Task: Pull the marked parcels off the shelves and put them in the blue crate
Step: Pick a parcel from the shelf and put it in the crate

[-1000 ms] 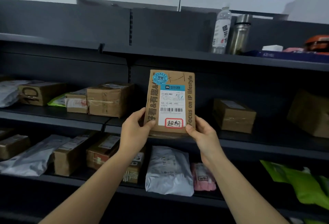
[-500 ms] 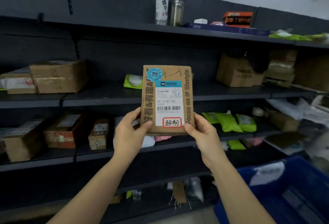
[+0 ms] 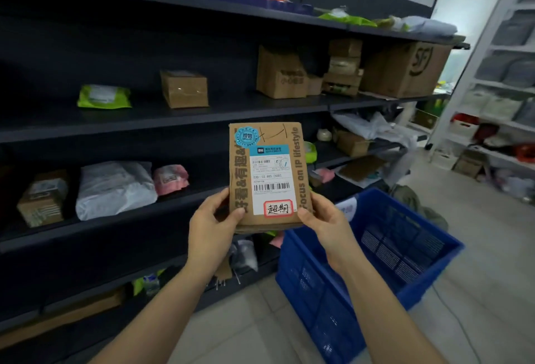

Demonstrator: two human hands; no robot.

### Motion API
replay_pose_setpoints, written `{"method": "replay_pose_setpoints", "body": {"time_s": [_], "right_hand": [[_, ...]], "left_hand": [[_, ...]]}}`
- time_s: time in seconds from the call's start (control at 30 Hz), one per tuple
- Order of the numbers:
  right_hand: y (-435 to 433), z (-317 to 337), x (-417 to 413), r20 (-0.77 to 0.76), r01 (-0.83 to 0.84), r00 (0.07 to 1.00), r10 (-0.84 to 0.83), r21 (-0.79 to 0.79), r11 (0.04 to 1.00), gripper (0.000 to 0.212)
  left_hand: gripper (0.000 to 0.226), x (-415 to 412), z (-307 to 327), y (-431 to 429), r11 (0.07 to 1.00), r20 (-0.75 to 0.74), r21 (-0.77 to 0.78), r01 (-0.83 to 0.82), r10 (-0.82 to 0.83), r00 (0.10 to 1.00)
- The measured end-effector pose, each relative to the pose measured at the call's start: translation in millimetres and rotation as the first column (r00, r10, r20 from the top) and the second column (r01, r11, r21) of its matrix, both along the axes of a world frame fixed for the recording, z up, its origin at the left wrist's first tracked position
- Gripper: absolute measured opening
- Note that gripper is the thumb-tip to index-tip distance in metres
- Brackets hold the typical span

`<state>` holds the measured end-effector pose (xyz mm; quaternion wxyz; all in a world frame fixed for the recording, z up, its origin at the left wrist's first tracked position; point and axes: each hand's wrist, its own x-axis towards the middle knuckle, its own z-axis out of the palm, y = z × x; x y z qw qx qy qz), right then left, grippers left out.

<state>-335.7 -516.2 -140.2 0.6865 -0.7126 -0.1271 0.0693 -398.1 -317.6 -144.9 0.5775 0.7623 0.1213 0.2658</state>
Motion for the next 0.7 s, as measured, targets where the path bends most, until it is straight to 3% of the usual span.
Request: {"method": "replay_pose_setpoints", "body": {"time_s": [0.47, 0.7], "right_hand": [[-201.5, -43.7, 78.6, -0.092, 0.075, 0.992, -0.089, -0.148, 0.986, 0.04], [-250.3, -80.9, 155.9, -0.149, 0.093, 0.981, -0.122, -0.193, 0.977, 0.036]], "left_hand": [[0.049, 95.4, -65.2, -202.7, 0.981, -0.132, -0.176, 0.087, -0.111, 0.985], [0.049, 178.3, -106.8, -250.4, 0.986, -0.222, -0.146, 0.08, -0.111, 0.969]]}}
